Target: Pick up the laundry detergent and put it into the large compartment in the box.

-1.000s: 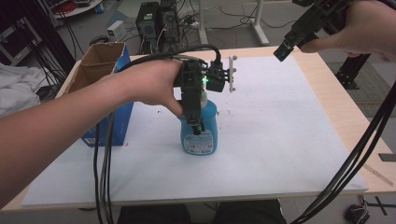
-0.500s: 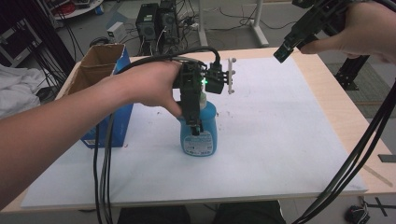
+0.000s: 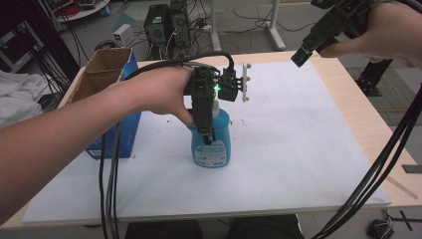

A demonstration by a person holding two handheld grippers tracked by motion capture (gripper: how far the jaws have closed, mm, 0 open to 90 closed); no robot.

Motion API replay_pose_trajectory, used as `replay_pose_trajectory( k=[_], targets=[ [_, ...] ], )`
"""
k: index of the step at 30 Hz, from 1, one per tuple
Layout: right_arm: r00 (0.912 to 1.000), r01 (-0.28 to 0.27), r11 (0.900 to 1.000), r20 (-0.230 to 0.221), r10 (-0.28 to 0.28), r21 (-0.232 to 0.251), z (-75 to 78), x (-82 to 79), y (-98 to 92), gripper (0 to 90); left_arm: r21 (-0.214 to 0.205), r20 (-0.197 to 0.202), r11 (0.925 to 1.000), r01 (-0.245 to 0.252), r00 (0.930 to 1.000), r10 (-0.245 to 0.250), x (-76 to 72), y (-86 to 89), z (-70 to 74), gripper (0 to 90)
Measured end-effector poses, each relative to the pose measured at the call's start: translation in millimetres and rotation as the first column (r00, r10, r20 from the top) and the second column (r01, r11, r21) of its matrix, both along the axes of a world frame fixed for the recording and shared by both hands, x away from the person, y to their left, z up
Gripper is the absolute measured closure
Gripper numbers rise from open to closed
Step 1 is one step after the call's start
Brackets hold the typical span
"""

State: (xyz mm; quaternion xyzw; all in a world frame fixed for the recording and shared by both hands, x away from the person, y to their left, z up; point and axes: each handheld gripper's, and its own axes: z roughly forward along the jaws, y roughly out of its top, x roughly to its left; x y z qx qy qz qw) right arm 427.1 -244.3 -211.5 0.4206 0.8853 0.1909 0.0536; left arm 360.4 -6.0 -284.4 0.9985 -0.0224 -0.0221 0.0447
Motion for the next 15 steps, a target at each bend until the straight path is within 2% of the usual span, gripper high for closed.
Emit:
replay_pose_trajectory(
  k=[15],
  targets=[
    [1.0, 0.004, 1.0, -0.001, -0.004, 0.004, -0.1, -0.1, -0.8, 18.9, 0.006, 0.001, 1.0, 0.001, 1.0, -0.001, 0.4, -0.7, -1.3, 31.7]
  ],
)
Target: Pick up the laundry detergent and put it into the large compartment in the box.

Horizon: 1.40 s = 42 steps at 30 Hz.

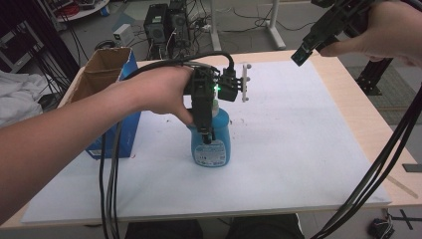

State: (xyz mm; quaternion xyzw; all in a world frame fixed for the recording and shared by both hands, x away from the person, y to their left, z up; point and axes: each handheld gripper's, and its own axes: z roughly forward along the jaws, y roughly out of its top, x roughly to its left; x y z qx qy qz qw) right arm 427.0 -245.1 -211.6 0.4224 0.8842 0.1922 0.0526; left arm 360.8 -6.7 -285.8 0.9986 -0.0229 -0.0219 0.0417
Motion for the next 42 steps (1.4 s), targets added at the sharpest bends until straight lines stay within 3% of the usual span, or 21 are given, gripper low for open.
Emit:
replay_pose_trajectory(
  k=[42],
  targets=[
    [0.9999, 0.01, 0.9999, -0.001, -0.01, 0.01, 0.7, 1.2, -8.4, 18.9, 0.004, 0.014, 0.9999, -0.013, 0.9998, 0.013, -0.7, 3.6, 6.6, 37.7]
  ],
)
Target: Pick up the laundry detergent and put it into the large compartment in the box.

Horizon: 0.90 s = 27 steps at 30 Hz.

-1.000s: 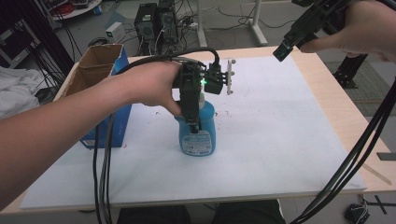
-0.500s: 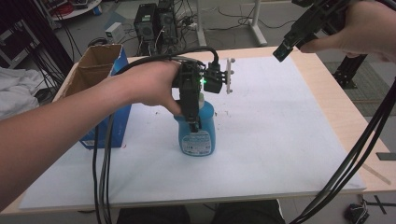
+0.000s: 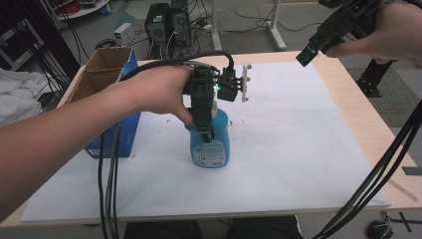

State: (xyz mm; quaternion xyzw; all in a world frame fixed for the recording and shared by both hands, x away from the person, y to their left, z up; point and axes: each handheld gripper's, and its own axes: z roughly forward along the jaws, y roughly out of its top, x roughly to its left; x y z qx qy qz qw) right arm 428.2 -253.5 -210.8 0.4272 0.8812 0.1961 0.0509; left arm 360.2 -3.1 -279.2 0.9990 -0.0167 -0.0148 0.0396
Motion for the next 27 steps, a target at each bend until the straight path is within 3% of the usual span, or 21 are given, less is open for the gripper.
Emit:
replay_pose_trajectory(
  k=[9, 16, 21, 27],
  targets=[
    [0.9999, -0.005, 1.0, -0.013, 0.005, -0.001, -2.5, 3.8, 0.8, 18.9, -0.024, 0.01, 0.9987, -0.045, 0.9989, 0.045, -0.9, 13.1, 24.4, 37.8],
    [0.9998, -0.005, 1.0, -0.02, 0.005, 0.001, -3.6, 6.7, 1.6, 18.9, -0.039, 0.016, 0.9944, -0.099, 0.9949, 0.099, 3.0, 29.4, 55.2, 37.8],
    [0.9997, -0.001, 1.0, -0.026, 0.001, 0.005, -4.0, 7.7, 0.2, 18.9, -0.059, 0.027, 0.9876, -0.145, 0.9887, 0.147, 6.6, 42.2, 76.6, 37.8],
    [0.9993, 0.001, 0.9999, -0.037, -0.001, 0.012, -5.5, 12.5, 0.6, 18.9, -0.081, 0.022, 0.9733, -0.215, 0.9759, 0.217, 9.7, 59.5, 102.9, 37.9]
  ],
)
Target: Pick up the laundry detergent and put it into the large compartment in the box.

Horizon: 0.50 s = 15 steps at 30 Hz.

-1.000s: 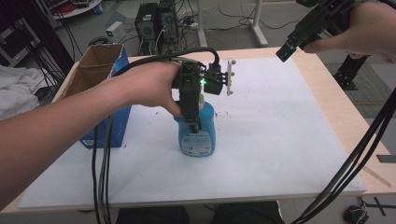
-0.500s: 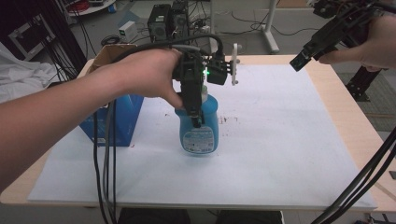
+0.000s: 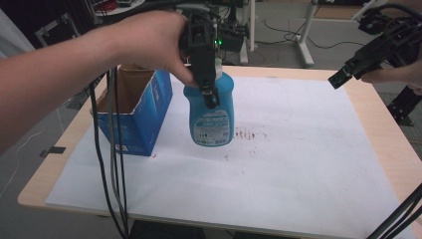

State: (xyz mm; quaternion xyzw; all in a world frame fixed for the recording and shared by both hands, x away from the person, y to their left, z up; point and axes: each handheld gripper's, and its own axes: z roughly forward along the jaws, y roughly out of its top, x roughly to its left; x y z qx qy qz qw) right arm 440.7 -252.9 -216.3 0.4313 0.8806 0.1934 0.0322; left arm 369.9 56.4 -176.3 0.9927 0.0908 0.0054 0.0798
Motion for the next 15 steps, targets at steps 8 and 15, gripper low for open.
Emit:
replay_pose_trajectory(
  k=[8, 15],
  targets=[
    [1.0, 0.002, 0.9998, -0.004, -0.002, 0.02, 0.1, 5.5, 4.6, 18.9, -0.031, 0.006, 0.9923, -0.12, 0.9928, 0.12, 6.5, 30.3, 34.9, 37.9],
    [0.9999, 0.001, 0.9998, -0.014, -0.001, 0.019, -2.2, 9.8, 6.5, 18.9, -0.065, 0.023, 0.9581, -0.279, 0.9595, 0.281, 13.2, 68.4, 58.7, 37.9]
  ],
)
